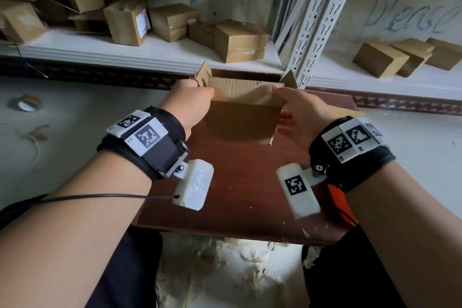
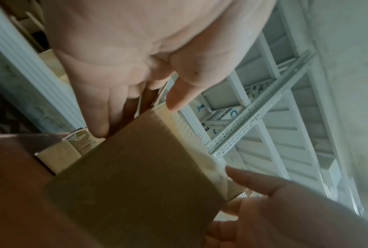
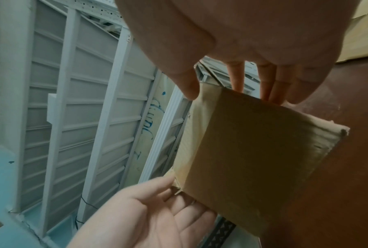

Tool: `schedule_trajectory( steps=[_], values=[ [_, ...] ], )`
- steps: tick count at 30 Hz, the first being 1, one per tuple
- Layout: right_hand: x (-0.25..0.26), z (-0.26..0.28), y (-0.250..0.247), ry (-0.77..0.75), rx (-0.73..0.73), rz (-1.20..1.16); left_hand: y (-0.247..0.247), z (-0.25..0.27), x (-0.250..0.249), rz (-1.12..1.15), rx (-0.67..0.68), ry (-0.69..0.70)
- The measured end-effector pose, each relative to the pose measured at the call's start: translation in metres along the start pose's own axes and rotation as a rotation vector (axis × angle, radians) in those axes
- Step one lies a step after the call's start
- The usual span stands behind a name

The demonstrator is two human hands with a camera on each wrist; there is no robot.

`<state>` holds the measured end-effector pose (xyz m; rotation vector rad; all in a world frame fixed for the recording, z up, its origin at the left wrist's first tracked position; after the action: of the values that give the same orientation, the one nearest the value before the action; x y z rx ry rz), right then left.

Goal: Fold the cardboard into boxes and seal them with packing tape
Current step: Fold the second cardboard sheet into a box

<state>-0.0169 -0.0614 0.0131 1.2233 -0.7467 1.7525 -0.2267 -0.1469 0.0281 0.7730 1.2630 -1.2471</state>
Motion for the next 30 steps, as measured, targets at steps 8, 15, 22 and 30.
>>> schedule_trajectory(
  steps=[8,15,22,30],
  values=[
    [-0.018,-0.037,0.025,0.180,0.093,-0.080,-0.008,-0.007,0.012,0.347,0.175,-0.146],
    [-0.046,-0.060,0.026,0.259,0.165,-0.172,-0.012,-0.021,0.030,0.273,0.242,-0.357],
    [-0.049,-0.077,0.033,0.222,0.238,-0.246,-0.032,-0.043,0.026,0.304,0.165,-0.395],
    [-0.045,-0.089,0.049,0.064,0.178,-0.130,-0.043,-0.059,0.031,0.349,0.055,-0.314]
  ],
)
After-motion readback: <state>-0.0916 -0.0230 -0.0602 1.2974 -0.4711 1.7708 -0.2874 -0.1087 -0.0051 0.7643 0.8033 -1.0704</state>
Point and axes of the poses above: each hand's wrist, its own z-axis away from the middle knuckle, its own y-axis out of the palm, x = y × z, the point moved 4 cm from there along -z, towards the middle knuckle, and after that the axes turned 15 degrees about x, right-handed, at the moved point
